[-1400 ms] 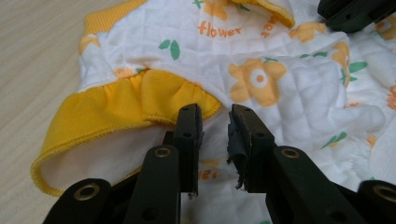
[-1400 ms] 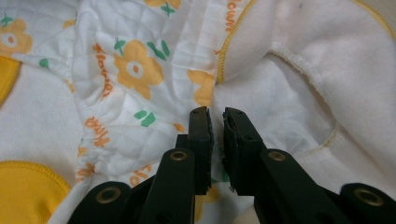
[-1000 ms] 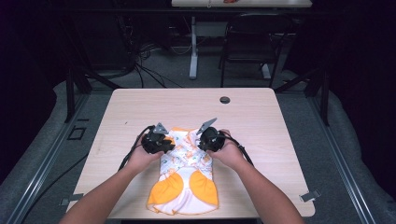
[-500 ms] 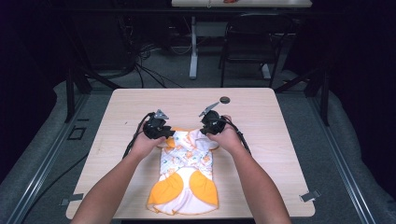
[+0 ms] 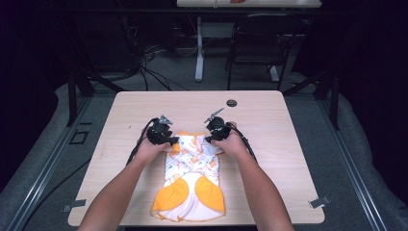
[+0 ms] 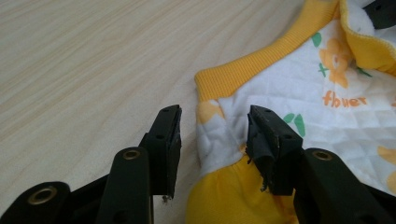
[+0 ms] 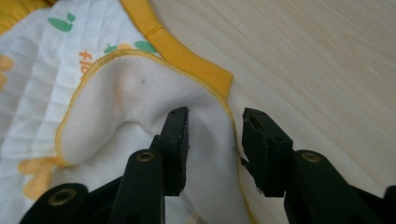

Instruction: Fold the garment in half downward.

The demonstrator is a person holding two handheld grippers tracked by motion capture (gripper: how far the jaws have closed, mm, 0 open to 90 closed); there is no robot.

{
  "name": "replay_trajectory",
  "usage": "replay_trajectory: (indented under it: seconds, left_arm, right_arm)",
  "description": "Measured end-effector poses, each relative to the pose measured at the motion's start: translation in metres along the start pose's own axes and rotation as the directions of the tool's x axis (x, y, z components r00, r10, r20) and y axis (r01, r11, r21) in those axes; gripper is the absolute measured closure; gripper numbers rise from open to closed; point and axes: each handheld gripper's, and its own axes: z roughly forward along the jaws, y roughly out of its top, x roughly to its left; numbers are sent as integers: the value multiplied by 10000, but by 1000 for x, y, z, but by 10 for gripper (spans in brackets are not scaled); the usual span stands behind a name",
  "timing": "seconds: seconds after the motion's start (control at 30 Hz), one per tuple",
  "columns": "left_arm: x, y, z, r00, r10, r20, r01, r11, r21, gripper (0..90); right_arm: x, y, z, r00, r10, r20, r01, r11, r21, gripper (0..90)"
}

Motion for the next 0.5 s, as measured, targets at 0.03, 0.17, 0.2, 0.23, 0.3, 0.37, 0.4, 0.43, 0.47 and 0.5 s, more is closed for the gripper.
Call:
replay_trajectory:
  seconds: [0.03,0.17,0.2,0.23,0.3,0.37,0.4,0.43,0.47,0.5]
  left_arm:
    - [0,-1,0,10000,18,-28,-18,10000,23,541]
    - [2,-4,2,9999,-101,-36,101,9999,78,523]
    - [3,-5,3,9999,-122,-11,122,9999,104,518]
    - [3,-5,3,9999,-152,9,152,9999,67,516]
    - [4,-6,3,9997,-236,-27,236,9997,54,509]
    - [5,-6,3,9996,-267,62,267,9996,62,509]
    - [5,-6,4,9995,-301,55,300,9995,60,512]
    - [5,-6,4,9993,-369,69,369,9993,42,512]
    - [6,-7,4,9988,-469,141,469,9989,25,512]
    - [8,-7,4,9975,-620,330,617,9981,92,512]
  right_arm:
    - [0,0,0,10000,80,-30,-80,10000,2,604]
    - [-3,-2,3,9994,319,-104,-319,9995,49,604]
    - [-4,-3,3,9993,349,-94,-348,9994,81,604]
    - [-5,-3,4,9987,459,-200,-458,9989,48,604]
    - [-7,-3,4,9970,712,-297,-710,9974,89,604]
    - [-7,-3,5,9969,718,-322,-715,9974,94,604]
    - [-6,-4,6,9953,909,-324,-914,9957,-125,606]
    - [-7,-4,5,9963,789,-350,-789,9969,13,608]
    - [-8,-4,5,9965,743,-385,-741,9972,72,613]
    - [-8,-4,5,9960,787,-432,-786,9969,52,617]
